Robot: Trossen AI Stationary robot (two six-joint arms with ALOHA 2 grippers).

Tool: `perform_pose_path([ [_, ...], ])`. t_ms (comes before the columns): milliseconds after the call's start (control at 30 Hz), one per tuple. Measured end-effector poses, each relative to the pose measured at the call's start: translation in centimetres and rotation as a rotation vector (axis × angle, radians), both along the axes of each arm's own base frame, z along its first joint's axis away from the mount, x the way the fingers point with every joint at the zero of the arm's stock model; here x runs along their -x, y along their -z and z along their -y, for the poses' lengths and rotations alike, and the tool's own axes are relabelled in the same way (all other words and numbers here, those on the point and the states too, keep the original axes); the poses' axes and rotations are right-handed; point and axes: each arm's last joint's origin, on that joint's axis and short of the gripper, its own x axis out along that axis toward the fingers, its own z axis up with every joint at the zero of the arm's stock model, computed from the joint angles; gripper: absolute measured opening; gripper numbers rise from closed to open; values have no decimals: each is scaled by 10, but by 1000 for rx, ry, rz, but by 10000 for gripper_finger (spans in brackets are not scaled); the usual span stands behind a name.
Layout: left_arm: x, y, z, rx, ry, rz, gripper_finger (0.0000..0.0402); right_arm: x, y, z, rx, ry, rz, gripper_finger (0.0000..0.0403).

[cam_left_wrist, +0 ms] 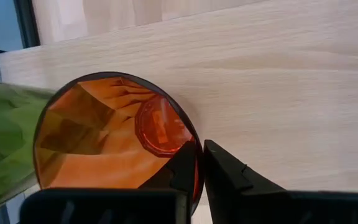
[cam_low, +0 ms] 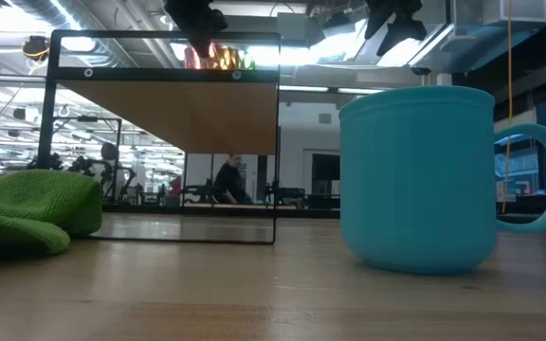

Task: Stack small to large cups/mugs on shelf
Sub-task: Put the red cup on the shelf

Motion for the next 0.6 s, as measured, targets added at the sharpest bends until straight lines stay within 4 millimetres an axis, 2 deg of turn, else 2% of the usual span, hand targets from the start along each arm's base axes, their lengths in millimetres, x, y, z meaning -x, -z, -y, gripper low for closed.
perform_pose_path([
  [600,-1,-4,-4,-21,-17,52,25,0,0,0,4,-2,1,265],
])
